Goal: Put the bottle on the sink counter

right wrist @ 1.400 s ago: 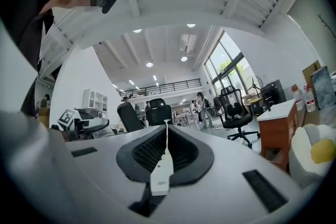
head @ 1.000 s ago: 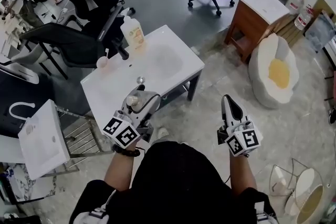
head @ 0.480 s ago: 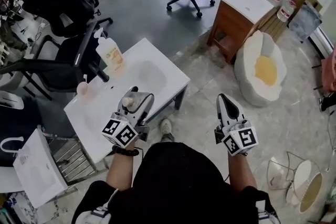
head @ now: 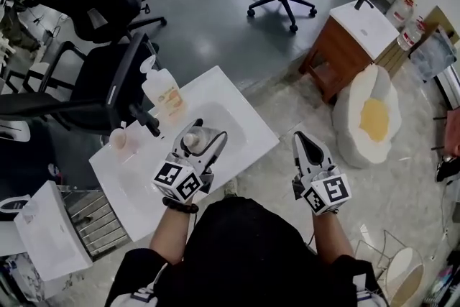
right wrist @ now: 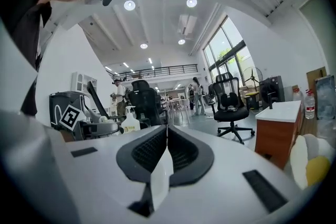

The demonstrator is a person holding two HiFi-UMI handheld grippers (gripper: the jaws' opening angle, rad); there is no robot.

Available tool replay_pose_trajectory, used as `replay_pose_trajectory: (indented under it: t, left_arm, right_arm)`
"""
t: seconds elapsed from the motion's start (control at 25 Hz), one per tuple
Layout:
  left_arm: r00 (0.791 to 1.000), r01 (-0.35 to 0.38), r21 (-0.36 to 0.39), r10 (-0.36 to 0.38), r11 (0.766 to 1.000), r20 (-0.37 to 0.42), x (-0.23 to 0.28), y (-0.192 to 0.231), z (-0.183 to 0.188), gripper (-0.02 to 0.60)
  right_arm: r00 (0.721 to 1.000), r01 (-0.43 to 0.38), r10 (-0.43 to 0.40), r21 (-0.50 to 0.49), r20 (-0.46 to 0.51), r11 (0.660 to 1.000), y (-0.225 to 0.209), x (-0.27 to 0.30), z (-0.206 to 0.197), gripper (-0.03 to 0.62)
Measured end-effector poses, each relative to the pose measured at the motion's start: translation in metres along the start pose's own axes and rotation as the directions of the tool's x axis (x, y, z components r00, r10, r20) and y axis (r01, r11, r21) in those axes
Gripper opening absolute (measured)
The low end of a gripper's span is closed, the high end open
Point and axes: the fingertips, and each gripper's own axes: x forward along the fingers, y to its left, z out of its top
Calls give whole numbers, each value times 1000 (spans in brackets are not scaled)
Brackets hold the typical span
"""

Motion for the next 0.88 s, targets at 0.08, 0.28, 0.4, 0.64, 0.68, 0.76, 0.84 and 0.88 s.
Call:
replay_pose_trajectory:
  t: [0.08,0.28,0.4,0.64,0.68,0.76,0.84,0.88]
  left_arm:
    - [1000,-14,-8,14,1000,-19,7,14,-5,354]
    - [998,-41,-23,40,999,-55,19,44,-21,354]
    - [996,-61,-29,59,998,-70,29,57,-30,354]
    - [989,-109,-30,105,994,-105,56,79,-49,354]
    - [987,-119,-30,116,992,-109,62,82,-52,354]
    - [983,-147,-29,143,989,-116,72,87,-58,354]
    - [977,-182,-28,177,983,-122,81,92,-63,354]
    - [973,-200,-27,195,979,-123,85,94,-64,354]
  right_arm:
    - [999,-22,22,4,-32,1000,3,23,-7,32]
    - [992,-90,91,17,-92,996,16,65,-23,32]
    - [984,-125,124,-4,-127,992,22,75,-29,32]
    - [979,-127,127,16,-162,992,-8,92,-44,32]
    - [977,-130,131,19,-165,991,-15,96,-46,32]
    - [973,-146,149,30,-175,989,-27,104,-50,32]
    - [966,-172,176,36,-190,984,-36,111,-53,32]
    - [962,-189,192,33,-195,981,-40,115,-54,32]
